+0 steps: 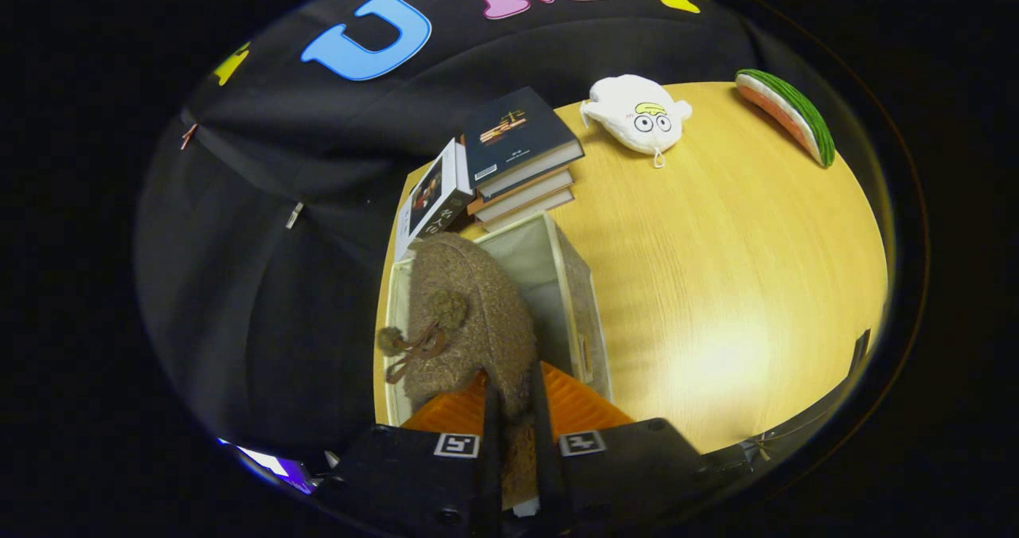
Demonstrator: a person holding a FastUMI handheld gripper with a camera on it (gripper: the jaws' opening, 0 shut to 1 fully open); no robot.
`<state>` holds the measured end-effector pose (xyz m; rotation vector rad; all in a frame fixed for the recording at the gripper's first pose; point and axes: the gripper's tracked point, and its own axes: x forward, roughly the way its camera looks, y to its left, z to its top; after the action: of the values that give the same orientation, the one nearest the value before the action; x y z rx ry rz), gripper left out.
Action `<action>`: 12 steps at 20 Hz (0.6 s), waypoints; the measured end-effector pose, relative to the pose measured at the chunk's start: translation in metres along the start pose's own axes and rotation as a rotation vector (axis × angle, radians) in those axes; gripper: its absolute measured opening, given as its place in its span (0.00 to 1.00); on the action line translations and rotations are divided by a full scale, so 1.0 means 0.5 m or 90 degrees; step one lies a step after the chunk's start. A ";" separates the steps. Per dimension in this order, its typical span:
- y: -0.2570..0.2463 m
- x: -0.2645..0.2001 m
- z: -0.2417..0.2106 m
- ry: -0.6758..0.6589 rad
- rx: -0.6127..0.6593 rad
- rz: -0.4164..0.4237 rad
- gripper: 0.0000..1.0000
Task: Open the storage box then place both shoes into the box .Put the left shoe in first, then the right shoe, with the right side of both shoes facing outward in a uniform manner.
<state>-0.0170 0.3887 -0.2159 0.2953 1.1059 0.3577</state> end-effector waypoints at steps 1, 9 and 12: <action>0.017 -0.003 -0.001 -0.003 0.002 0.017 0.41; 0.064 -0.148 0.099 -0.135 -0.111 0.054 0.98; 0.050 -0.215 0.161 -0.210 -0.142 0.055 0.98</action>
<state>0.0096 0.3615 -0.0847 0.1959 0.7242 0.4856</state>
